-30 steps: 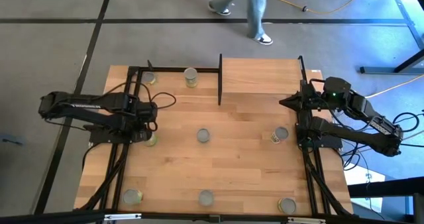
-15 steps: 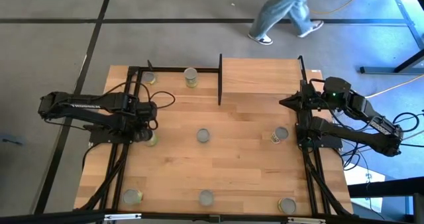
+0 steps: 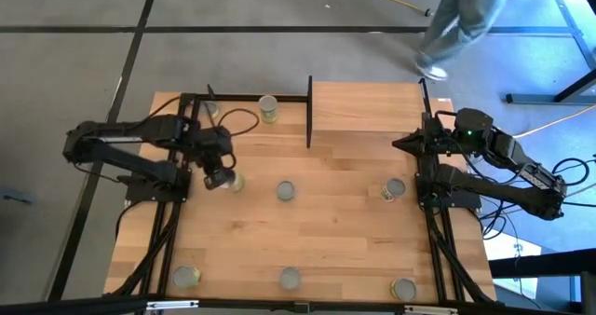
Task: Pick and place cans onto a shelf
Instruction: Move the green can to the middle of the table
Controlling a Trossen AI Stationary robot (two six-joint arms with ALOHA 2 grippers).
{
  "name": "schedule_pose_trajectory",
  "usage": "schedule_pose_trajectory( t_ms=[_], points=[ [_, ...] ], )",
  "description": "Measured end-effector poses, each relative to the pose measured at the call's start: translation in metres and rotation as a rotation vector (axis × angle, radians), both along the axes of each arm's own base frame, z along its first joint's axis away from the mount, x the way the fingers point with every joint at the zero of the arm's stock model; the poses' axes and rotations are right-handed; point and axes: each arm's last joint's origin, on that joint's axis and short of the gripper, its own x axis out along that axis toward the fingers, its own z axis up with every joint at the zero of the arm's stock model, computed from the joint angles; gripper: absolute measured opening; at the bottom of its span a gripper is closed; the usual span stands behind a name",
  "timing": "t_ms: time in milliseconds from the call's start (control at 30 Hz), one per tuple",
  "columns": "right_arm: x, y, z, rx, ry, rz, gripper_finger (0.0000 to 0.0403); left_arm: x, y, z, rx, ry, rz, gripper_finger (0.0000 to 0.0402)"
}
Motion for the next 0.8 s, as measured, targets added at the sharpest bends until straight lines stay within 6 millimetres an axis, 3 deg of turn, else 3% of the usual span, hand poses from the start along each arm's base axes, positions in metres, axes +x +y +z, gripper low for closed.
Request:
schedule_pose_trajectory(
  t_ms=[233,533,800],
  points=[
    [0.000,0.000,0.000,0.023,-0.002,-0.007,0.0016,0.057,0.017,0.041,0.017,0.011,-0.072,0.0000],
    [0.000,0.000,0.000,0.025,-0.003,-0.010,0.0016,0.118,0.048,0.089,0.105,-0.103,-0.178,0.0000],
    [0.001,0.000,0.001,0.011,-0.016,-0.006,0.0016,0.155,0.067,0.103,0.365,-0.159,-0.116,0.0000]
  ],
)
